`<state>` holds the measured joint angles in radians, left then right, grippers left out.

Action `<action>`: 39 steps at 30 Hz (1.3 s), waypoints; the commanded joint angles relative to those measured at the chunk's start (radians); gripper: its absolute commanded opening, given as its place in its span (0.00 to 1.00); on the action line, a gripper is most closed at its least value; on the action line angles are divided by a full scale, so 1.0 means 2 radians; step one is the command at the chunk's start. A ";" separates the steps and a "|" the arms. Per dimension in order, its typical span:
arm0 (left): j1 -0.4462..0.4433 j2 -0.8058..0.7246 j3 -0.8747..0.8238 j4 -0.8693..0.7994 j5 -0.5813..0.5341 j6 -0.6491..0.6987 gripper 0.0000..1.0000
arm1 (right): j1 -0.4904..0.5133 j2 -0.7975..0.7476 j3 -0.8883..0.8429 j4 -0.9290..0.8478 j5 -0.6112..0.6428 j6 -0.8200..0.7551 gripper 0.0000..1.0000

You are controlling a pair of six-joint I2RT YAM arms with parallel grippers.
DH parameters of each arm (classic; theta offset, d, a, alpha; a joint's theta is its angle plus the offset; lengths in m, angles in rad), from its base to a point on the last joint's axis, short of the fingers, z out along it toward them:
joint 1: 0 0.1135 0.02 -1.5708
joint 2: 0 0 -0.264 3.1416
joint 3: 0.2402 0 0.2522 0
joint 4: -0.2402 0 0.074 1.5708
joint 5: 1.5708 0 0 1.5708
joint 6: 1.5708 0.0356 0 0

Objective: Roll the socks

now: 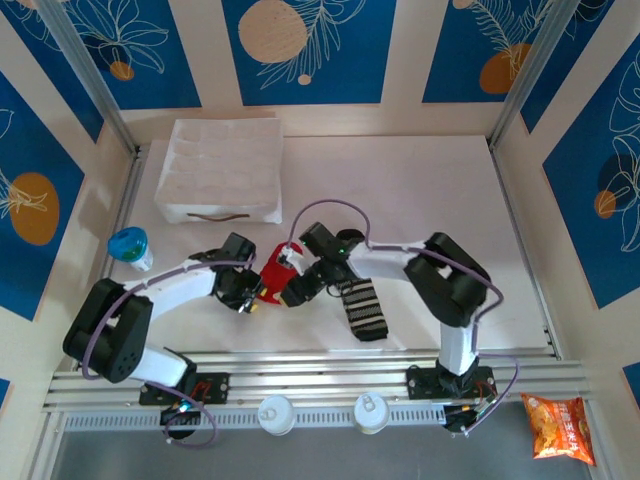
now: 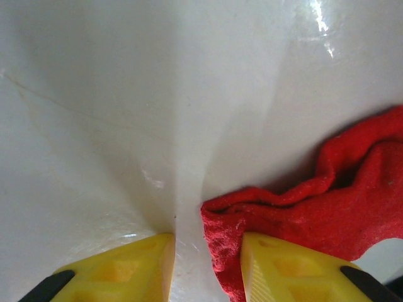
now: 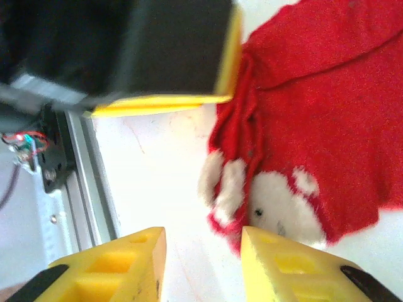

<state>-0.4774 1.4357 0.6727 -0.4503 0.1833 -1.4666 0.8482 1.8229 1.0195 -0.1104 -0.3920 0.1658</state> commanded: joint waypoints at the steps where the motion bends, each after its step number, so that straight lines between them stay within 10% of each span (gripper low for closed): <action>1: 0.007 0.033 -0.005 -0.033 -0.016 0.002 0.34 | 0.029 -0.067 -0.068 0.104 0.100 -0.093 0.43; 5: 0.010 0.040 0.003 -0.032 -0.010 0.009 0.34 | 0.089 -0.096 -0.099 0.134 0.219 -0.212 0.59; 17: 0.017 0.051 0.014 -0.037 -0.001 0.022 0.34 | 0.150 0.001 -0.050 0.163 0.385 -0.344 0.53; 39: 0.042 0.061 0.027 -0.045 0.012 0.055 0.33 | 0.134 0.023 -0.038 0.147 0.369 -0.314 0.36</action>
<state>-0.4122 1.5097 0.7425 -0.5297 0.2779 -1.3788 1.1179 1.8553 0.9146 0.2111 0.3954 -0.4961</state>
